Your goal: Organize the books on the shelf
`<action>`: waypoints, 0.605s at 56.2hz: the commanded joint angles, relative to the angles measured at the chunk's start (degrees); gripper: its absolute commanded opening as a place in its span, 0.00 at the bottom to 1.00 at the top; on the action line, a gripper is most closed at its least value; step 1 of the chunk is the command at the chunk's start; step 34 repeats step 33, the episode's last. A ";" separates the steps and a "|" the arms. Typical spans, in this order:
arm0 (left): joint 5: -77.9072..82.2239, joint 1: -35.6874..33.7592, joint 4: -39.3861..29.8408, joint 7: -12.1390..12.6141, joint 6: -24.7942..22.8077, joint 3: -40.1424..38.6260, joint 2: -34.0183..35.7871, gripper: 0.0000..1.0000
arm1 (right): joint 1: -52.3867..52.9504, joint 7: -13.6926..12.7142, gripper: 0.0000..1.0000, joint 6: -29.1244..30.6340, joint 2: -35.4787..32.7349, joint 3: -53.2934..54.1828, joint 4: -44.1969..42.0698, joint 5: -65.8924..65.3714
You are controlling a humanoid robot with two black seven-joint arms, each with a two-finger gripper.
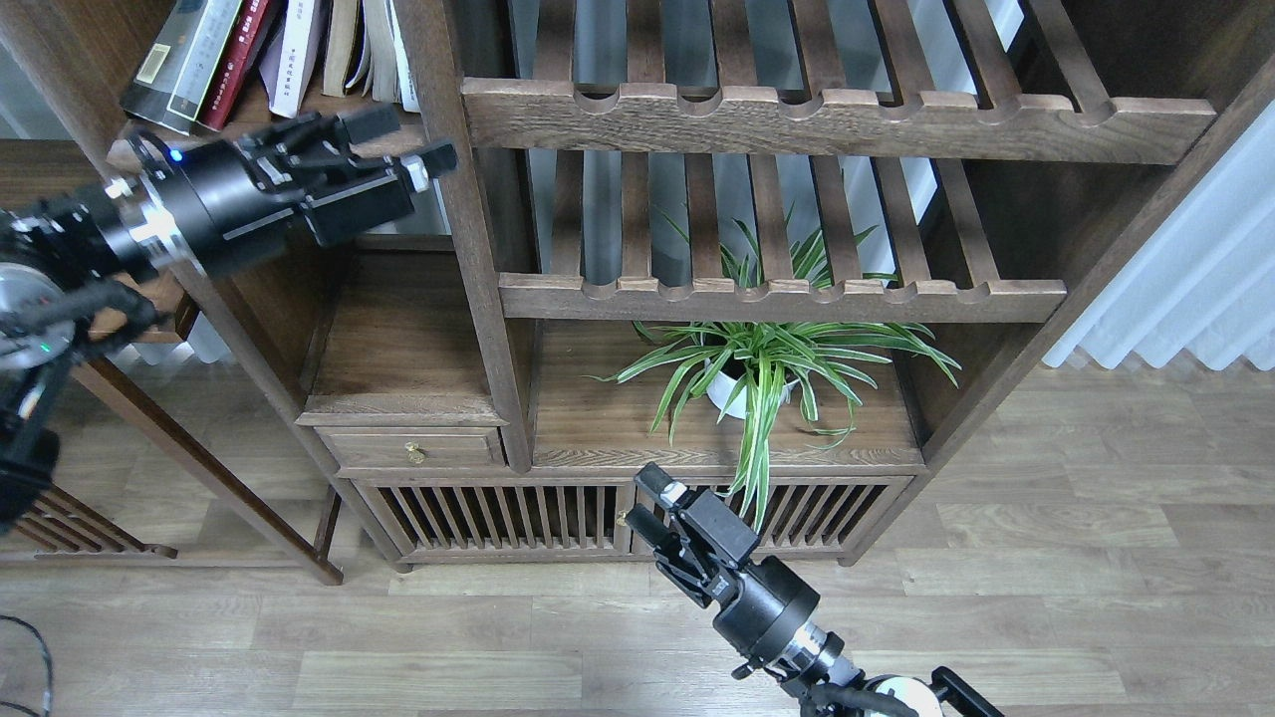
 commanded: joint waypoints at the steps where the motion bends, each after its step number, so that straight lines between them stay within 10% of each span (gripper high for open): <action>1: -0.17 7.35 0.04 -0.01 0.00 -1.48 -6.40 0.99 | 0.52 0.00 0.99 0.00 0.00 1.91 -0.72 0.00; 14: -0.52 27.38 0.30 -0.01 0.00 -4.38 -17.92 1.00 | 0.52 0.00 0.99 0.00 0.00 2.53 -0.64 0.09; 34: -2.19 29.24 0.48 -0.01 0.00 -8.60 -17.92 1.00 | 0.52 -0.09 0.99 0.00 0.00 2.35 -0.64 0.09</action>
